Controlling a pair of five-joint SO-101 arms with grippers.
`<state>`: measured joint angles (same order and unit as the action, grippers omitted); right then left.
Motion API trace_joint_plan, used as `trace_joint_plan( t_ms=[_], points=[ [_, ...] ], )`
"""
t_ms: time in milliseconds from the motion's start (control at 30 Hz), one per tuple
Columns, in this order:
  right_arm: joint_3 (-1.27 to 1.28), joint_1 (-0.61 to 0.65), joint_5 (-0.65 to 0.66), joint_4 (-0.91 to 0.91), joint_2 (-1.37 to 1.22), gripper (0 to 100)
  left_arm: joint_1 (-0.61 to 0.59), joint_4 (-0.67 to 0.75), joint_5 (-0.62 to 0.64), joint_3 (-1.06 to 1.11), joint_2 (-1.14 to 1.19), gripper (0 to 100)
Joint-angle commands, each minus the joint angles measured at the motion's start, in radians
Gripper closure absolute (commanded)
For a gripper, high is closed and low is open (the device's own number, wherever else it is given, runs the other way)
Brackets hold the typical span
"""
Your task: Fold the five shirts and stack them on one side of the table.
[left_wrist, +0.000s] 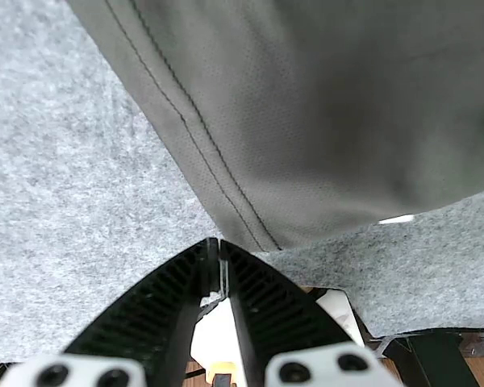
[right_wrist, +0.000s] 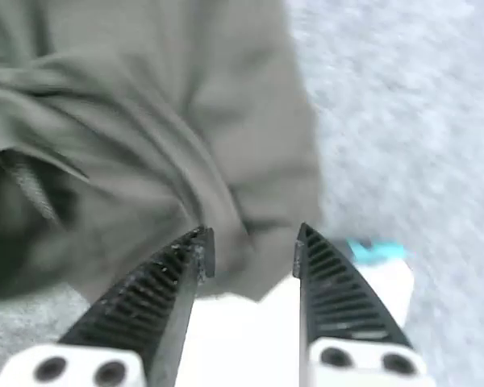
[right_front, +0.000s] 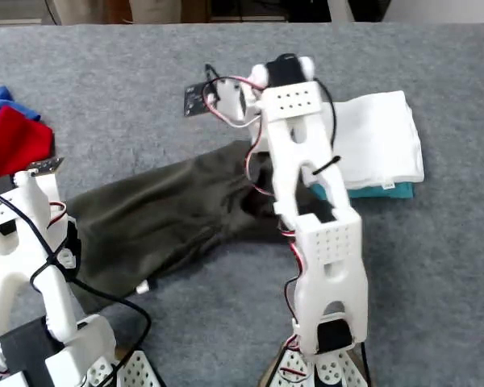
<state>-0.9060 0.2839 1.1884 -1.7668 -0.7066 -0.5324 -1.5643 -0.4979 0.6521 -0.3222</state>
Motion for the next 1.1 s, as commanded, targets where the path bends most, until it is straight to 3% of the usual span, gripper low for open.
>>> trace_joint_plan(
  t_ms=[0,167,267,533,700,833,1067],
  points=[
    [0.005,-0.033,-0.012,-0.020,0.125,82.5,0.002,0.006,-0.002,-0.005,-0.028,98],
    [0.162,-0.058,-0.012,-0.020,0.220,84.6,0.002,0.005,-0.002,-0.005,-0.028,98],
    [0.312,-0.071,-0.011,-0.020,0.334,99.1,0.002,0.003,-0.002,-0.005,-0.028,98],
    [0.998,-0.041,0.077,0.003,0.875,99.8,0.002,0.005,-0.002,-0.008,-0.028,98],
    [1.471,-0.035,0.083,0.221,1.145,99.7,0.003,0.005,-0.002,-0.009,-0.028,98],
    [1.658,0.051,0.002,0.339,1.173,99.7,0.003,0.005,-0.002,-0.005,-0.027,98],
    [1.681,0.222,-0.161,0.562,1.041,99.7,0.002,0.005,-0.002,-0.014,-0.028,98]
  ],
)
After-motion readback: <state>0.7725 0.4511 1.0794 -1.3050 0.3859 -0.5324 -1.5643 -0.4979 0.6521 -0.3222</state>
